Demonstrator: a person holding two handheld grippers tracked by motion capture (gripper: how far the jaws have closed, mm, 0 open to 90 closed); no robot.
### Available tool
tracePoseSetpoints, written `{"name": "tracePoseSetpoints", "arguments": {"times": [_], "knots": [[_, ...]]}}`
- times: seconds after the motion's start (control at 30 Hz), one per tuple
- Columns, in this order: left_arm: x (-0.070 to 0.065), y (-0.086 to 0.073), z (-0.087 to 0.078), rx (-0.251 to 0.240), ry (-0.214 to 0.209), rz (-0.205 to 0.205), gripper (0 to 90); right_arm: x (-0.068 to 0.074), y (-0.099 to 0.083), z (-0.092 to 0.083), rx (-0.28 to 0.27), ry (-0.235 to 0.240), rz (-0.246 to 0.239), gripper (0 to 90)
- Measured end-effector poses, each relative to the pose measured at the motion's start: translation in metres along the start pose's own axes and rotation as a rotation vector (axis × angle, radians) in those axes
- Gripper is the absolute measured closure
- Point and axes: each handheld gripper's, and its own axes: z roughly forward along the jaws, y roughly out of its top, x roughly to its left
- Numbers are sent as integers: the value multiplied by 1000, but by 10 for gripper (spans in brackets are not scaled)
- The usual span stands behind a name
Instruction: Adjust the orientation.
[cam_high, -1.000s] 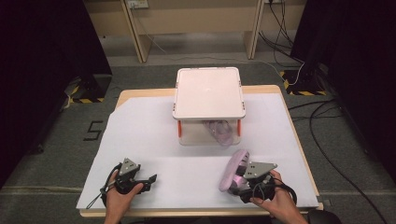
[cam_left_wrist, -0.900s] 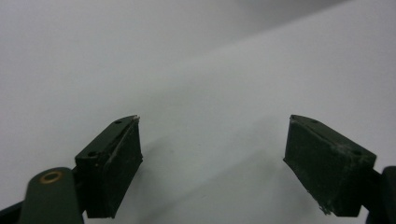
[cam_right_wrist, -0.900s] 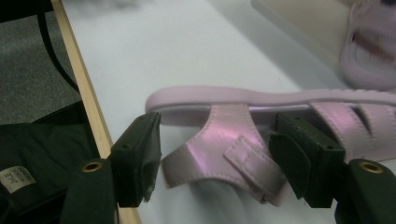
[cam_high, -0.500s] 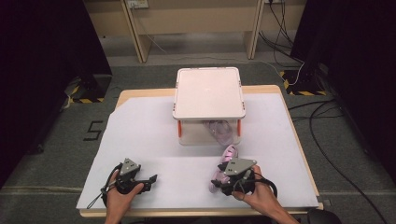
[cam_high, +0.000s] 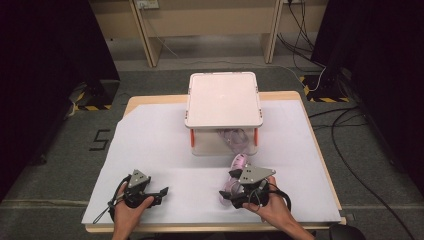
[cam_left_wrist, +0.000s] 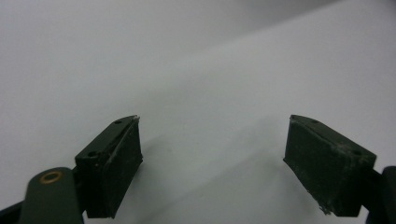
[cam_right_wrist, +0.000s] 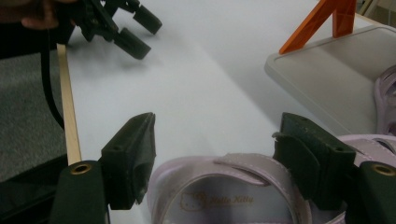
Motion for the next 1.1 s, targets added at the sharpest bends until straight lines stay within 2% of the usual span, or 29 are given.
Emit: {"name": "tracePoseSetpoints", "arguments": {"times": [0.03, 0.17, 0.27, 0.33, 0.37, 0.43, 0.47, 0.57, 0.6, 0.7, 0.73, 0.77, 0.8, 0.97, 1.1], "knots": [[0, 0, 0, 0, -1, 1, 180, 0, 0, 0, 4, -3, -3, 294], [0, 0, -1, -2, 0, 1, 181, -2, -2, -2, -23, 7, 37, 271], [0, 0, 0, -3, 1, 1, 181, -4, -3, -4, -55, 6, 53, 260], [0, 0, -1, -6, -2, 1, 180, -6, -2, -8, -93, 28, 86, 273], [0, 0, -1, -5, 0, 1, 181, -5, -1, -9, -89, 25, 83, 276], [0, 1, -1, -4, 1, 0, 180, -5, -1, -10, -90, 9, 78, 278], [0, 0, -1, -2, -1, 1, 181, -7, -1, -11, -75, -24, 95, 284], [0, 1, -1, -4, -1, 2, 180, -10, -3, -10, -73, -35, 114, 285], [0, 1, -1, -5, 1, 0, 181, -13, -3, -9, -56, -64, 123, 287], [0, 1, -1, -2, 0, 2, 181, -13, -3, -8, -37, -92, 112, 287], [0, 1, 0, -5, 1, 1, 181, -13, -2, -5, -24, -108, 84, 287], [0, 1, 0, -5, 1, 1, 181, -13, -2, -5, -24, -108, 84, 287], [0, 1, -1, -5, 0, 2, 181, -13, -2, -3, 0, -136, 69, 288], [0, 1, -1, -7, 0, 0, 180, -13, -1, 4, 34, -155, 55, 288], [0, 1, -1, -6, -1, 2, 181, -13, 1, 10, 58, -174, 27, 288]]}}
